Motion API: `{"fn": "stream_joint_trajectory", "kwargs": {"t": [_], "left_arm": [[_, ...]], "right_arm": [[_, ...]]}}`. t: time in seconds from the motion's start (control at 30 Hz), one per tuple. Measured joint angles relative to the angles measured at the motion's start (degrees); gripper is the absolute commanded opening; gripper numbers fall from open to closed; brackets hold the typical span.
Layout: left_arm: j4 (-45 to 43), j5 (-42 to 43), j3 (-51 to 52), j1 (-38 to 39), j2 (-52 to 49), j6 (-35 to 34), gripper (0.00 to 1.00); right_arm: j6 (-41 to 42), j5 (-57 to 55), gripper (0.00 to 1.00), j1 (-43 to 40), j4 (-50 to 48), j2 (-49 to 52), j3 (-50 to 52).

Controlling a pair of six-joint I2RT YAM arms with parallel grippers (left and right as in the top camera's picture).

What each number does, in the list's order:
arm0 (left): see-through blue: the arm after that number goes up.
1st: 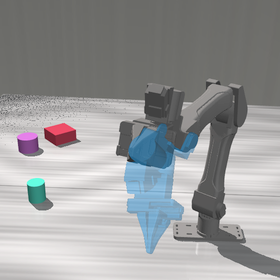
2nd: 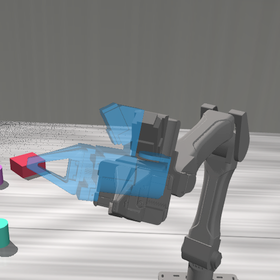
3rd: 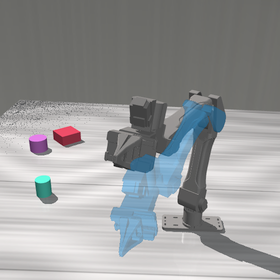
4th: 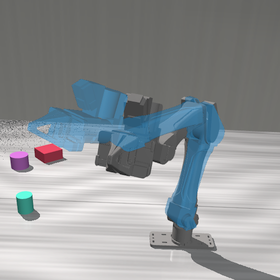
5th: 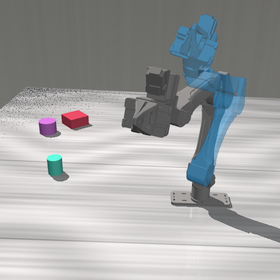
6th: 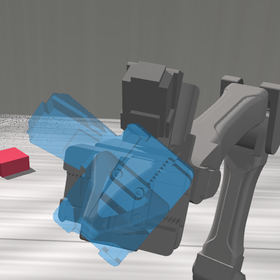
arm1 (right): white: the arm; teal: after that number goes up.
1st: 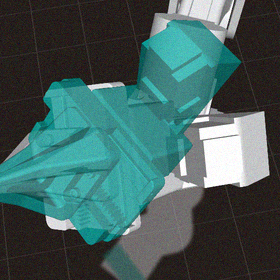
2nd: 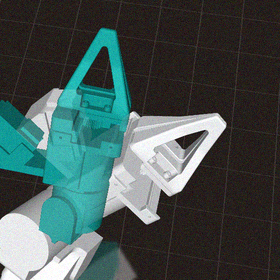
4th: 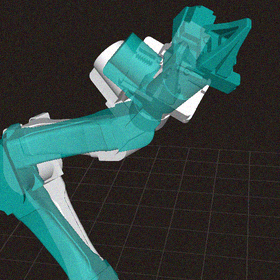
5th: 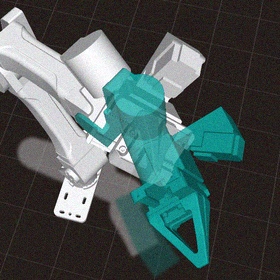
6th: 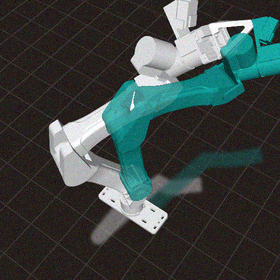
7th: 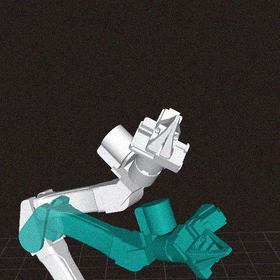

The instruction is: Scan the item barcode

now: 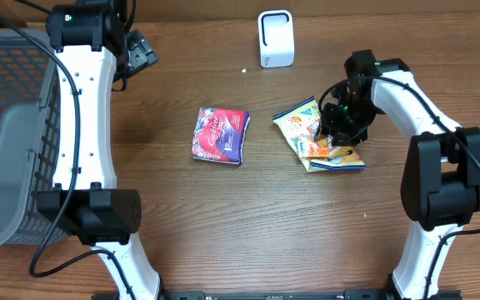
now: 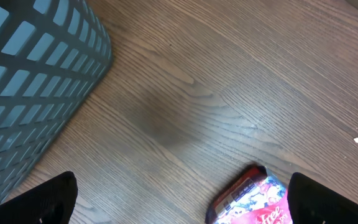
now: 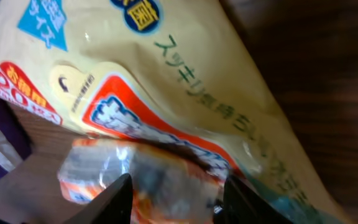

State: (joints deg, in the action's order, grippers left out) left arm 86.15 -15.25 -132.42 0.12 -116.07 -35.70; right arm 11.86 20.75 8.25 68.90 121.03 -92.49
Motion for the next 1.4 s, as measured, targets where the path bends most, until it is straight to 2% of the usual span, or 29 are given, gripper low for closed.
{"fn": "stream_joint_trajectory", "kwargs": {"t": [0.2,0.37,0.7,1.03,1.27,1.4], "left_arm": [[0.0,0.0,0.0,0.0,0.0,0.0,1.00],[0.0,0.0,0.0,0.0,0.0,0.0,1.00],[0.0,0.0,0.0,0.0,0.0,0.0,1.00],[0.0,0.0,0.0,0.0,0.0,0.0,1.00],[0.0,0.0,0.0,0.0,0.0,0.0,1.00],[0.0,0.0,0.0,0.0,0.0,0.0,1.00]], "right_arm": [[-5.3,-0.7,0.49,0.3,1.8,0.0,-1.5],[-6.1,-0.9,0.49,1.1,2.4,0.0,-1.5],[-2.3,-0.6,0.49,4.5,-1.9,0.0,4.6],[5.0,2.0,0.50,14.1,-3.2,0.0,6.4],[5.4,-0.1,0.56,15.4,6.2,0.1,-1.7],[0.3,-2.6,0.58,15.4,7.6,0.1,-7.2]]}}
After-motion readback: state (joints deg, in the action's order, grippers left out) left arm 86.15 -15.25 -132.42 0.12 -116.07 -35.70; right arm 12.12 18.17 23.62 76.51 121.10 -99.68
